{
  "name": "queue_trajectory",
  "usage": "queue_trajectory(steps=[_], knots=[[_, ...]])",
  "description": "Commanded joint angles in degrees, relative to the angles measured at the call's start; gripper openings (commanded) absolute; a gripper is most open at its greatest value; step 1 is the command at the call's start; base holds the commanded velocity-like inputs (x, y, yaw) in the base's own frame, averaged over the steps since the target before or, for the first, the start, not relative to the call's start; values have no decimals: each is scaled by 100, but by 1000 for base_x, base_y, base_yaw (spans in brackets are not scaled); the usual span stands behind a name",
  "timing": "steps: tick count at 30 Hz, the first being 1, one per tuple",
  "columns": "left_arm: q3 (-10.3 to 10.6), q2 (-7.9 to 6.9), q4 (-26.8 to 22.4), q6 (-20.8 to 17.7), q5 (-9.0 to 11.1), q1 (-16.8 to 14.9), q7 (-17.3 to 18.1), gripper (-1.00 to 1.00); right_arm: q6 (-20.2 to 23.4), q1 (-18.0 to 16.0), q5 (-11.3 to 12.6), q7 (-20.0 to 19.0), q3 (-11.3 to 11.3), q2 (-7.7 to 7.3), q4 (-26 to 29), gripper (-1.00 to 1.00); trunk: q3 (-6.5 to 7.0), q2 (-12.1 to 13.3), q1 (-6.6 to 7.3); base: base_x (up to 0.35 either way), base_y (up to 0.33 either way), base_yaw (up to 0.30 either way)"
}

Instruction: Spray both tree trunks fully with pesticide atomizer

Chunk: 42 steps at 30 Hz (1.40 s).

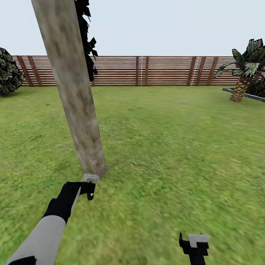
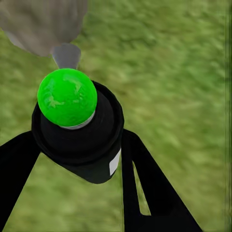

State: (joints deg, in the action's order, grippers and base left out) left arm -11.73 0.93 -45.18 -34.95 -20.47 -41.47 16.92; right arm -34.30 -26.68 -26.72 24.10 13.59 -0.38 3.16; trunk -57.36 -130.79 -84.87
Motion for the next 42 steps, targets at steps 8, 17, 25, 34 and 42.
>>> queue_trajectory(steps=[8,17,25,34,42], knots=[[-24,-714,31,-627,-43,-698,185,-100,-15,-4,-53,25,41,-32,1,100,-6,-2,1,0,0,0],[11,-243,0,-1152,-65,-1077,198,-100,-14,-4,-52,25,38,-25,0,100,-6,-2,1,0,0,4],[37,-627,1,-1416,-47,-1209,201,-100,-5,-4,-38,-1251,47,-24,37,100,-6,-2,1,0,0,165],[47,-484,-81,-1442,-70,-1276,190,-100,-15,-4,423,-2616,428,-603,78,100,-6,-2,1,54,-86,6],[48,-484,-87,-1538,-71,-1244,178,-100,-15,-4,431,-2620,425,-612,63,100,-6,-2,1,69,-258,15]])
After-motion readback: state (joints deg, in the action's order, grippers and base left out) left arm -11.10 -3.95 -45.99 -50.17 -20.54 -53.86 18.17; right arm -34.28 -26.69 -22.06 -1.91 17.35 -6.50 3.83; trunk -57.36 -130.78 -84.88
